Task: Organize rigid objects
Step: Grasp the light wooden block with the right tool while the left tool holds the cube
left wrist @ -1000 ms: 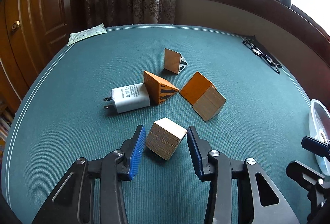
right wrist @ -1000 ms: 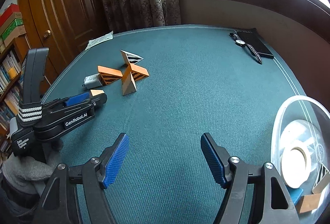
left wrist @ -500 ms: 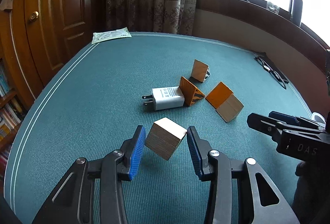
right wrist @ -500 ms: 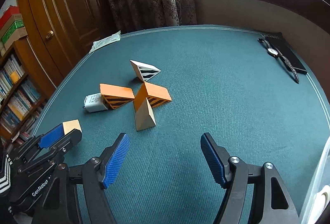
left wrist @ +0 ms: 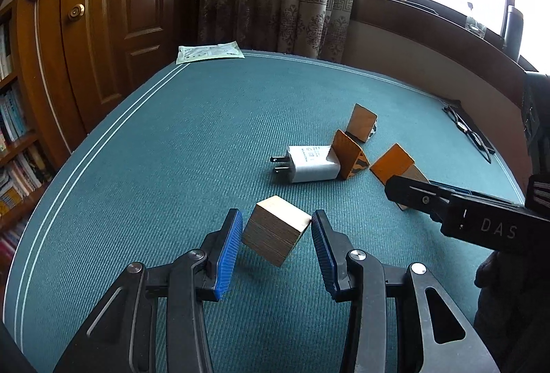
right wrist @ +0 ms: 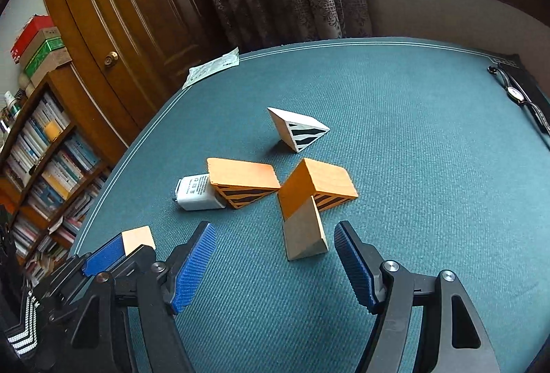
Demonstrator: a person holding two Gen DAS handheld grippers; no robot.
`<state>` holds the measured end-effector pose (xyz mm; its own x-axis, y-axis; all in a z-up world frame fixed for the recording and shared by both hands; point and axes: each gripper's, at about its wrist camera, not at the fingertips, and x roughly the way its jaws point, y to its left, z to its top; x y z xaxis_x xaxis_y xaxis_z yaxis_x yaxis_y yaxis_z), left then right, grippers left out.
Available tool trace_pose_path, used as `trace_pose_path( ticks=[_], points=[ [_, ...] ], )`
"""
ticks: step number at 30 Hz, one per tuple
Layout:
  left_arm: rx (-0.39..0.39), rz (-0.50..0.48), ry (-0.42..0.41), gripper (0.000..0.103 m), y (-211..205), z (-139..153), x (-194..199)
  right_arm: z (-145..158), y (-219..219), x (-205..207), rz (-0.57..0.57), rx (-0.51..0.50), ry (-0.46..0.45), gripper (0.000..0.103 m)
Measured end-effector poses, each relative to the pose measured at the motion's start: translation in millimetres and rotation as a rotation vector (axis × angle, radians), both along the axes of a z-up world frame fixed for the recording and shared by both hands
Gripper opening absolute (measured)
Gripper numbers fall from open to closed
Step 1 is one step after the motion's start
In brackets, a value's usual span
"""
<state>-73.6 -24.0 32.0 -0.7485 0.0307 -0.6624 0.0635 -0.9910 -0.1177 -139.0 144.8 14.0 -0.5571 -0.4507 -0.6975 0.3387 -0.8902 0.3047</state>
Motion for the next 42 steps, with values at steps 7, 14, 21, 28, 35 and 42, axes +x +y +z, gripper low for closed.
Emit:
trace_pose_path(
  ticks=[7,14,21,28,35,42],
  points=[
    [0.014,0.015,-0.003,0.043,-5,-1,-1,-6,-5,19,0.143,-0.133,-0.076,0.075],
    [0.014,0.014,-0.004,0.043,-5,-1,-1,-5,-5,18,0.067,0.027,-0.016,0.072],
    [0.014,0.014,-0.007,0.043,-3,-2,0,-9,-9,4,0.049,0.201,0.039,0.046],
    [0.014,0.013,-0.009,0.043,-2,-4,0,-10,-20,-1,0.097,0.261,0.073,0.041],
    [0.018,0.009,-0.008,0.043,-1,-6,0,-9,-18,3,0.087,0.256,0.077,0.033],
    [0.018,0.009,-0.008,0.043,0,-6,0,-9,-17,9,0.049,0.251,0.059,0.033]
  ],
)
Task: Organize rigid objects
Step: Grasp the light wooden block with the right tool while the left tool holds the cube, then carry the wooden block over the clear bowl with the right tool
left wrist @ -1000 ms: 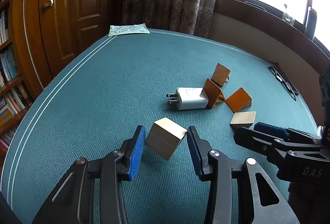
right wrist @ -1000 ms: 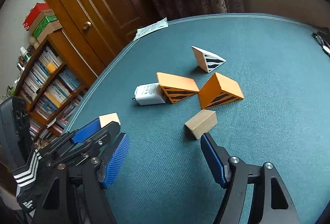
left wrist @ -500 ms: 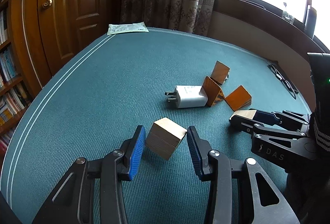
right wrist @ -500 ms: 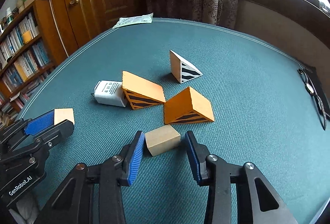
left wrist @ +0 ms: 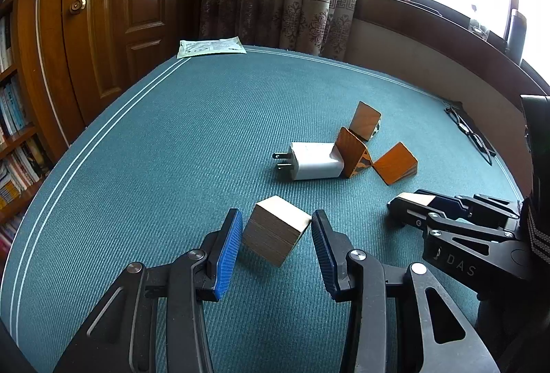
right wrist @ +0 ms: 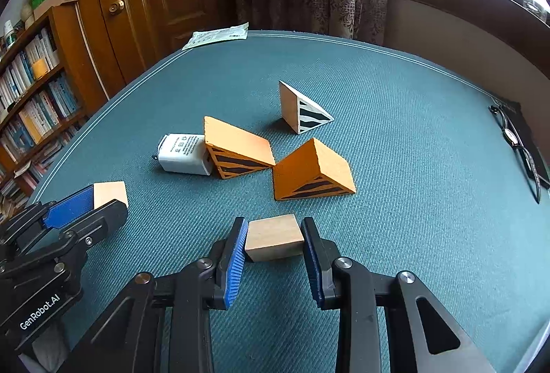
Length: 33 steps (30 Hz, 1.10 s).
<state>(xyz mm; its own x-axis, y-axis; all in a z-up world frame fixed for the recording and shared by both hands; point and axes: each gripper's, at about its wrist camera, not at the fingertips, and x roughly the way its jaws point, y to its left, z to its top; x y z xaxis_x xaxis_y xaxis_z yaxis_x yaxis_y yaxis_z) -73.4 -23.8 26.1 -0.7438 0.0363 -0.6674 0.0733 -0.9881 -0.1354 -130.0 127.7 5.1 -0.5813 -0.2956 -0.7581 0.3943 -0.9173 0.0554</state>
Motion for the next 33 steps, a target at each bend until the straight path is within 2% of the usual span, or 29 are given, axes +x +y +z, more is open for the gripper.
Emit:
trace_pose_path(
  ticks=[19,33],
  points=[
    [-0.005,-0.003,0.002,0.043,1,0,1,2,25,44,-0.093,-0.02,-0.042,0.033],
    [-0.045,-0.09,-0.009,0.043,35,1,23,15,75,94,-0.182,-0.074,-0.029,0.033]
  ],
)
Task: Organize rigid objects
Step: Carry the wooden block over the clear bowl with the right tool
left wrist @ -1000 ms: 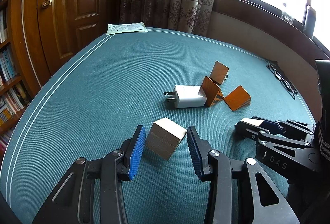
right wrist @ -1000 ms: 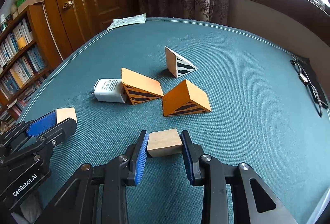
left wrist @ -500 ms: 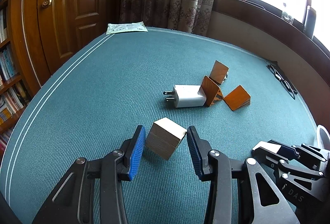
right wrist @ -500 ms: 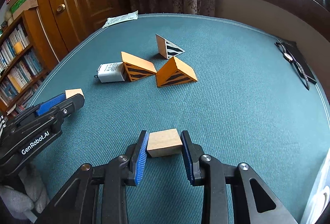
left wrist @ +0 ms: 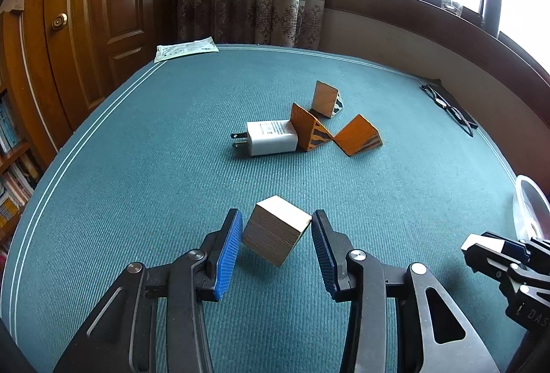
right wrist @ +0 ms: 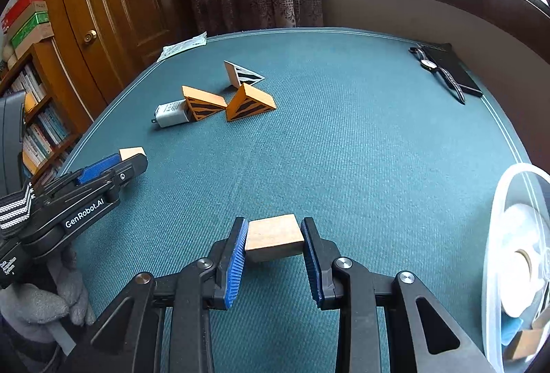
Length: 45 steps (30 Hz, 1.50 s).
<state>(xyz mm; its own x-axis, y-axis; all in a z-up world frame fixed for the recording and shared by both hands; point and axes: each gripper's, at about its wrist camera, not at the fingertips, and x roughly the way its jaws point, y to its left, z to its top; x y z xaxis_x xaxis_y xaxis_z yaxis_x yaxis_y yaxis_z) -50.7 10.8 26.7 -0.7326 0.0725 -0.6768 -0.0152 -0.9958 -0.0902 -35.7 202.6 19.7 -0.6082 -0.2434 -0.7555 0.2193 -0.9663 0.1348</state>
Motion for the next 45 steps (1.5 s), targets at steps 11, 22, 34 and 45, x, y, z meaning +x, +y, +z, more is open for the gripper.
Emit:
trace_pose_path(
  ticks=[11,22,34,45],
  points=[
    [0.009,-0.054,-0.009,0.043,22,5,13,19,41,28,-0.096,-0.038,0.051,0.033],
    [-0.007,-0.12,0.003,0.043,51,16,20,28,101,53,-0.268,-0.062,0.091,0.033],
    [-0.022,-0.191,0.015,0.043,87,27,30,24,160,75,-0.423,-0.058,0.101,0.033],
    [-0.041,-0.247,0.023,0.043,117,33,39,18,194,84,-0.507,-0.067,0.108,0.033]
  ],
)
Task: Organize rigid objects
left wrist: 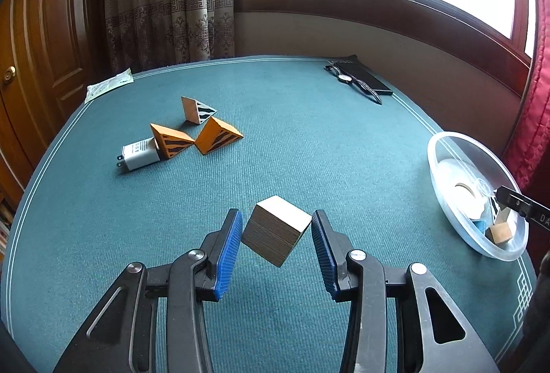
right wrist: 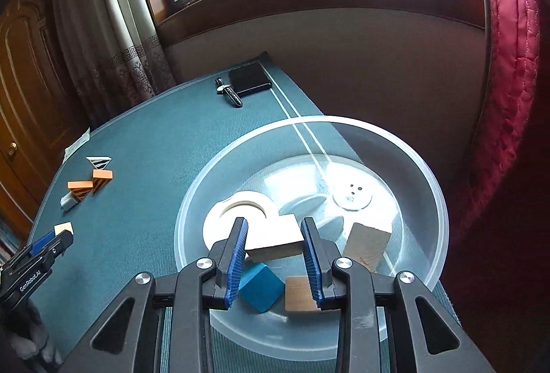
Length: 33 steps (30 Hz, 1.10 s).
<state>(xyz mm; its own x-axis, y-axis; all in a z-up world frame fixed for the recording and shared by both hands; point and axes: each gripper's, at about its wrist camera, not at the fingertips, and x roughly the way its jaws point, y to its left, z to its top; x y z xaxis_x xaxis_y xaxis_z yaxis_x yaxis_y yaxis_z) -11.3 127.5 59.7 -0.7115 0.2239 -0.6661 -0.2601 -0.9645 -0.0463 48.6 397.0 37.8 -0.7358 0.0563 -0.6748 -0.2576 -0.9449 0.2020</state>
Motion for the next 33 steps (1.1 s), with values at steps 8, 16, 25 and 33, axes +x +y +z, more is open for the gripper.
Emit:
trace_pose_path(
  ticks=[8,16,25,33],
  points=[
    [0.015,-0.051,-0.008,0.043,20,7,2,-3,14,5,-0.034,-0.008,0.017,0.038],
    [0.039,-0.166,-0.021,0.043,58,16,8,-4,27,10,-0.068,-0.012,0.034,0.038],
    [0.035,-0.287,-0.028,0.043,101,23,18,-5,36,13,-0.089,-0.01,0.05,0.038],
    [0.047,-0.348,-0.009,0.043,127,37,20,-5,48,20,-0.142,-0.005,0.077,0.044]
  ],
)
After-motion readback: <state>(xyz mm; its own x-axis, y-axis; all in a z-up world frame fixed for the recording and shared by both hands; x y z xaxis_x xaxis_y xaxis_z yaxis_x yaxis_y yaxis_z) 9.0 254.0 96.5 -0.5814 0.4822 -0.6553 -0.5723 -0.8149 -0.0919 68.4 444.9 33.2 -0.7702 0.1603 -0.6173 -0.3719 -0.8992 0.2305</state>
